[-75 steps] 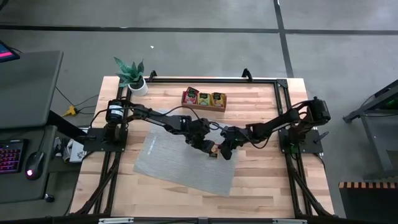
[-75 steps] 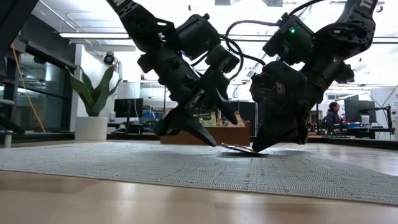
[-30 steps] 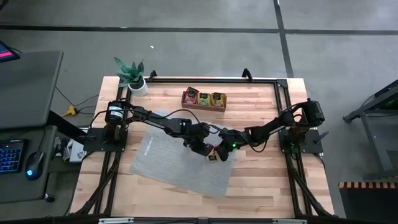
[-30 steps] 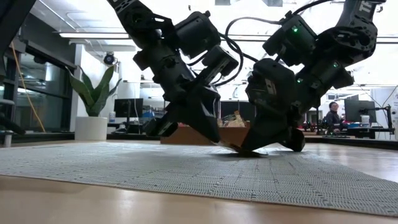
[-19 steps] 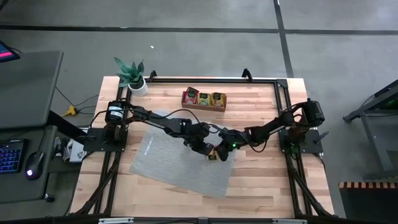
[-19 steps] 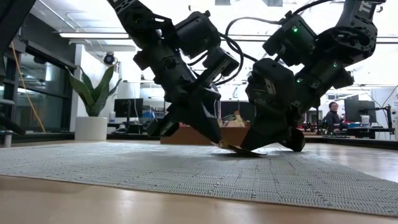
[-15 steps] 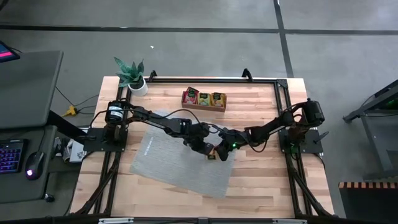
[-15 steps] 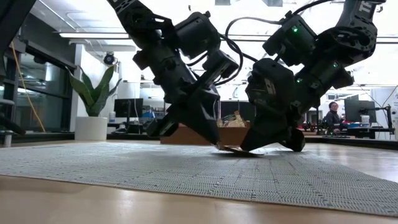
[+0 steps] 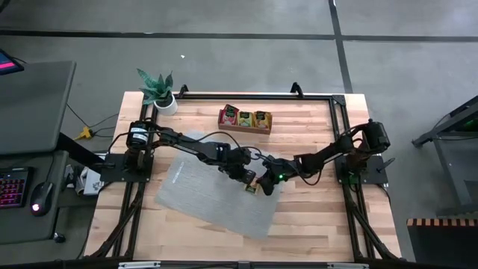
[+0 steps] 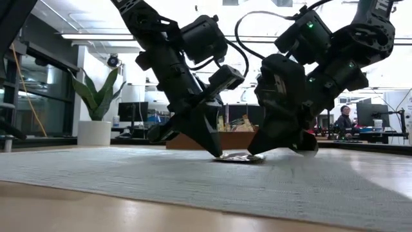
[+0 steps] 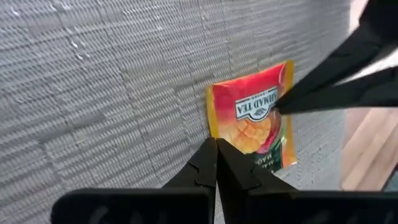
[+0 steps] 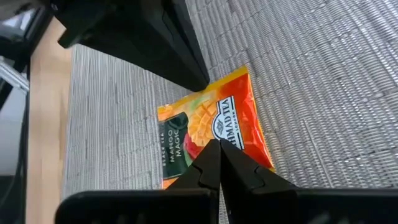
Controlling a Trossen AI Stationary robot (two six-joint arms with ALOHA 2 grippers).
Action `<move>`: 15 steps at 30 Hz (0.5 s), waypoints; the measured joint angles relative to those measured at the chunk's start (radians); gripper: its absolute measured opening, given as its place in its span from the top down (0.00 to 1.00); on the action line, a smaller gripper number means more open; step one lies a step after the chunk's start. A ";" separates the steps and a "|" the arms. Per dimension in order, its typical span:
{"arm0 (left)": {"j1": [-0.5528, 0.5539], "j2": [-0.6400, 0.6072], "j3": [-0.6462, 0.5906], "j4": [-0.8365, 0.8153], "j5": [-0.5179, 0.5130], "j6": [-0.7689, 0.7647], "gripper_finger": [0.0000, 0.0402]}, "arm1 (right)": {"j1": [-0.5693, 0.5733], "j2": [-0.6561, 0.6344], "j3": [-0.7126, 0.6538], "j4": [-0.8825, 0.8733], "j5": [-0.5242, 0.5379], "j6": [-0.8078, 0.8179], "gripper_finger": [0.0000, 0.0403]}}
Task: Pick & Place Tea
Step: Put the orange tea bag into the right section of the wooden organizer
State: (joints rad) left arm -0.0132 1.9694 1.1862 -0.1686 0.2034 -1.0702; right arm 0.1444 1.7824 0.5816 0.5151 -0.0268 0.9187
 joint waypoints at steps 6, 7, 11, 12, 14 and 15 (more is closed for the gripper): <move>0.001 0.000 0.000 -0.008 0.000 0.003 1.00 | 0.013 -0.005 0.000 0.007 0.033 0.036 1.00; 0.001 0.000 0.000 -0.008 0.003 0.003 1.00 | 0.014 -0.004 -0.001 0.011 0.038 0.041 1.00; 0.001 0.000 0.000 -0.010 0.032 0.023 1.00 | 0.014 -0.005 -0.001 0.009 0.043 0.047 1.00; 0.001 0.000 0.000 -0.013 0.046 0.027 1.00 | 0.014 -0.005 0.000 0.009 0.042 0.046 1.00; 0.001 0.000 0.000 -0.016 0.054 0.027 1.00 | 0.014 -0.005 -0.001 0.009 0.039 0.041 1.00; 0.001 0.000 0.000 -0.017 0.054 0.027 1.00 | 0.014 -0.005 -0.001 0.009 0.038 0.038 1.00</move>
State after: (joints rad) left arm -0.0124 1.9694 1.1862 -0.1853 0.2571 -1.0431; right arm 0.1581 1.7775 0.5808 0.5240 0.0116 0.9565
